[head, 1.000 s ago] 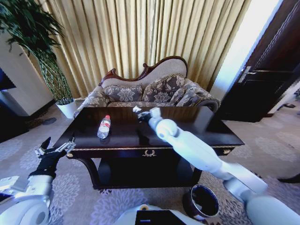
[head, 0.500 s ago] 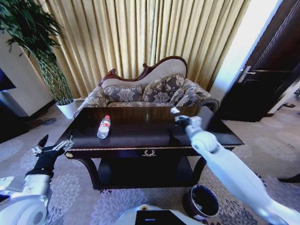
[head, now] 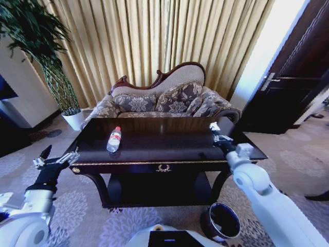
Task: Move to the front of the table and place the trash on the table into the trash bin.
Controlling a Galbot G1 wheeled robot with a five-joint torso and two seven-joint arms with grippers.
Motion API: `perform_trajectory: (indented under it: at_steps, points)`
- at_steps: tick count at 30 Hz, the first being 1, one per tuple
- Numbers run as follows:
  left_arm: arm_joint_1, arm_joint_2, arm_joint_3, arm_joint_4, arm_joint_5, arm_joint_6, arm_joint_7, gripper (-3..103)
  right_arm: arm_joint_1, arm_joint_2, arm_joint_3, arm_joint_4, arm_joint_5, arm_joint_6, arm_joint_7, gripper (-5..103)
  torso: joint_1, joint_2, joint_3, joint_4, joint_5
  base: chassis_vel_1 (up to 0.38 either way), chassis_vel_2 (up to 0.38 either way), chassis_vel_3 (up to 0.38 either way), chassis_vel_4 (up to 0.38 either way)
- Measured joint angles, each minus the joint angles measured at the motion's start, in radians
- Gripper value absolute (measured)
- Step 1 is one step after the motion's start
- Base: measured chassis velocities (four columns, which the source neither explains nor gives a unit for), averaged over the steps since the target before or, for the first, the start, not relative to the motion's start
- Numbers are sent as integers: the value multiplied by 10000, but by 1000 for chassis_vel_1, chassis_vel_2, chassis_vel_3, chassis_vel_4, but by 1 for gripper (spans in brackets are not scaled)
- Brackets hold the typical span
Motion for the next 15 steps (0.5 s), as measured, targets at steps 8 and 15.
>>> perform_trajectory:
  at_steps: [8, 15]
  points:
    - [95, 56, 52, -123, 15, 5, 19, 100, -477, 254, 328, 420, -23, 95, -5, 0, 0, 0, 0, 1, 1, 0, 0, 0, 0]
    - [146, 155, -51, -127, 17, 12, 11, 100, -349, 261, 182, 492, -99, 96, 12, 0, 2, -1, 1, 1, 0, 13, -16, -14, 12]
